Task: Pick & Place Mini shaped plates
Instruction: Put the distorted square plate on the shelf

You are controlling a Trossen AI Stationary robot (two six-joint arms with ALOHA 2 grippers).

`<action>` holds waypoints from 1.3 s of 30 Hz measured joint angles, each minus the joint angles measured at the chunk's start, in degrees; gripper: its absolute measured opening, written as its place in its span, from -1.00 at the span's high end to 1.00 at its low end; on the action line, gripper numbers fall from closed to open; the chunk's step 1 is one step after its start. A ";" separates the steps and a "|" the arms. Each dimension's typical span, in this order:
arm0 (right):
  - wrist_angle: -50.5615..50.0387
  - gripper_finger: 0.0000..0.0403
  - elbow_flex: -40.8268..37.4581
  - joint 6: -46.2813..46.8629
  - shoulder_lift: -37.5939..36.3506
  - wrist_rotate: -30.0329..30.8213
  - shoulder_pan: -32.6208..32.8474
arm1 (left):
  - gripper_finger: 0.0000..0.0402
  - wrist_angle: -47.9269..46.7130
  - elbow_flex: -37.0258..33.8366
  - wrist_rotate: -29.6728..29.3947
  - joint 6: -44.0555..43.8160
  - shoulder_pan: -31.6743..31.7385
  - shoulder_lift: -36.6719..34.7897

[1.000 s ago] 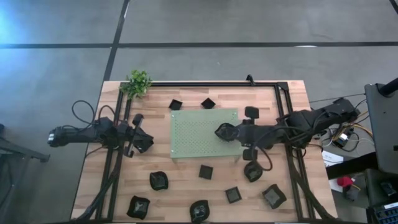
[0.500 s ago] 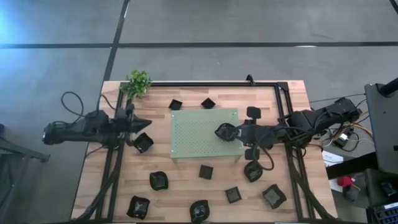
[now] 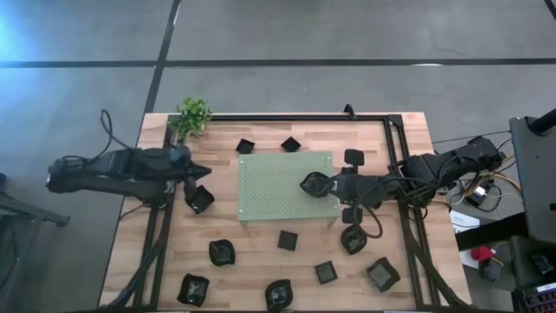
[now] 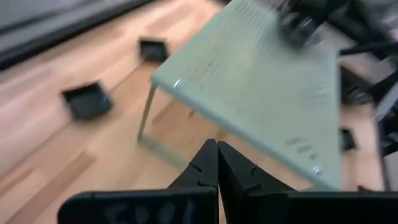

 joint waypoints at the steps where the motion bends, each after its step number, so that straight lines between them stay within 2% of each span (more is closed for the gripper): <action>1: 0.00 0.38 0.00 0.02 0.00 0.01 0.00 | 1.00 -2.25 0.95 -0.30 -0.84 0.01 1.23; 6: 0.00 0.39 0.00 0.01 0.00 0.01 0.00 | 1.00 -12.51 4.17 -3.08 -6.02 0.00 6.33; 13: 0.00 0.42 0.00 0.01 0.00 0.00 0.00 | 1.00 -17.82 4.21 -2.89 -14.23 0.01 11.74; 27: 0.02 0.44 0.00 -0.01 0.00 0.00 0.00 | 1.00 -18.73 4.12 -2.37 -20.42 0.01 17.80; 30: 0.00 0.45 0.00 -0.01 0.00 -0.01 0.00 | 0.94 -18.77 4.12 -2.36 -21.14 0.03 18.69; 35: 0.01 0.43 0.00 0.03 0.00 -0.01 0.00 | 0.72 -18.80 4.12 -2.32 -23.81 0.05 20.47; 39: 0.00 0.41 0.00 0.05 0.00 -0.02 0.00 | 0.60 -18.74 4.12 -0.67 -29.39 0.09 22.26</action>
